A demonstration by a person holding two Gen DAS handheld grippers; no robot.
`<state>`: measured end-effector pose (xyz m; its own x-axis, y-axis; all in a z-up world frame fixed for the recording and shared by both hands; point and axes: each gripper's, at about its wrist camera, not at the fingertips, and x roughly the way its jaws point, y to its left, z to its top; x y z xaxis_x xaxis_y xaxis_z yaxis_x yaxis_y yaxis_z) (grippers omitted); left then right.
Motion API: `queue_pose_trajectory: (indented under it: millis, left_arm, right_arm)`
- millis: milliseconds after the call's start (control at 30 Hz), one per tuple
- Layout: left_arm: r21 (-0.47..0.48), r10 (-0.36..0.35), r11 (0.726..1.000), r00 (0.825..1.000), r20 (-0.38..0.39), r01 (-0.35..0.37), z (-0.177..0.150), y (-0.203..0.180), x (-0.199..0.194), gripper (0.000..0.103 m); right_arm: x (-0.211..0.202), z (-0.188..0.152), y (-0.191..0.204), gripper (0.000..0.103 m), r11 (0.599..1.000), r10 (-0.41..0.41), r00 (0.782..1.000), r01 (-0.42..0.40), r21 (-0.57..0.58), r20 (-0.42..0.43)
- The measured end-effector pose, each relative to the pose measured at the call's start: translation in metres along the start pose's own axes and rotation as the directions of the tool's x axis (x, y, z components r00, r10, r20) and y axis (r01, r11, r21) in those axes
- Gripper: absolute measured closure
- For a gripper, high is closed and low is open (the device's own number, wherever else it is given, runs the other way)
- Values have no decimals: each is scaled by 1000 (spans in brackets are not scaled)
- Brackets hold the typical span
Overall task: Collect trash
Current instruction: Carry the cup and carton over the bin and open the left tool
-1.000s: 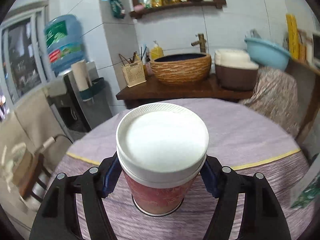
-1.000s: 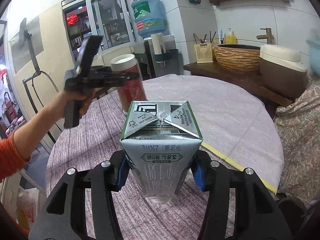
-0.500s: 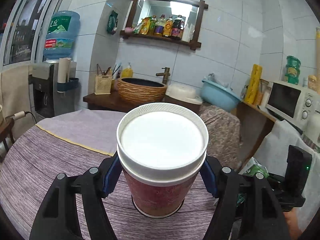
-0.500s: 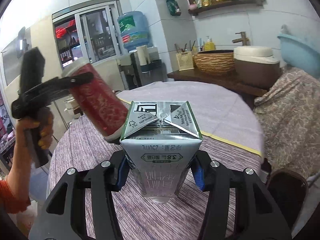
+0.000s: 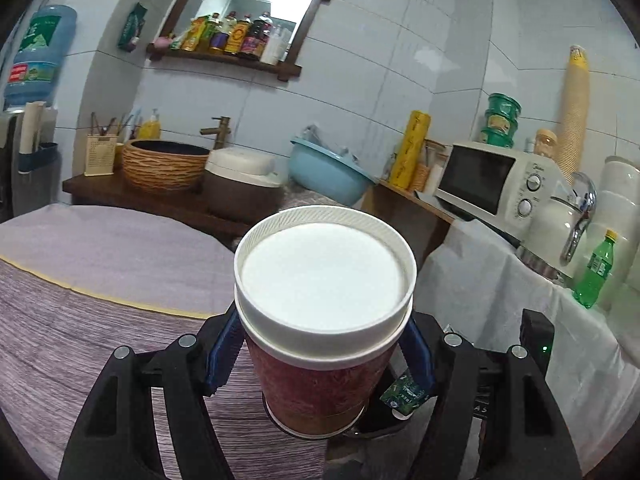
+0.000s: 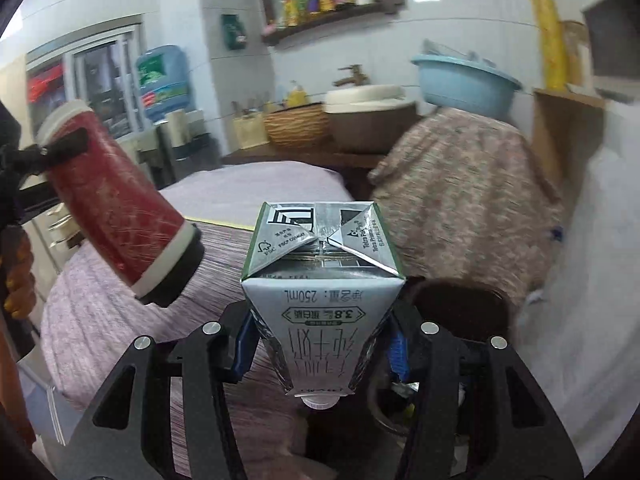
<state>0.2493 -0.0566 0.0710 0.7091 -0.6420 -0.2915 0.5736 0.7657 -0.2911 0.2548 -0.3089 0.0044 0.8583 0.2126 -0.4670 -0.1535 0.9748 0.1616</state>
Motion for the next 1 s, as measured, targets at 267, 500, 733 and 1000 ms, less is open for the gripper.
queue_pose_trajectory:
  millis: [267, 500, 733, 1000]
  left_arm:
    - [30, -90, 995, 988, -125, 94, -33, -53, 85, 35]
    - [45, -102, 992, 960, -260, 117, -67, -83, 163, 35]
    - [5, -85, 996, 917, -390, 94, -99, -92, 232, 35]
    - [57, -22, 997, 870, -492, 58, -121, -99, 281, 32]
  right_arm:
    - [-9, -38, -72, 50, 977, -168, 983, 175, 119, -69]
    - [-16, -62, -107, 50, 956, -228, 967, 244, 163, -113]
    - [-24, -77, -125, 50, 945, -240, 963, 261, 199, -120]
    - [-23, -89, -130, 50, 943, -228, 964, 254, 213, -139]
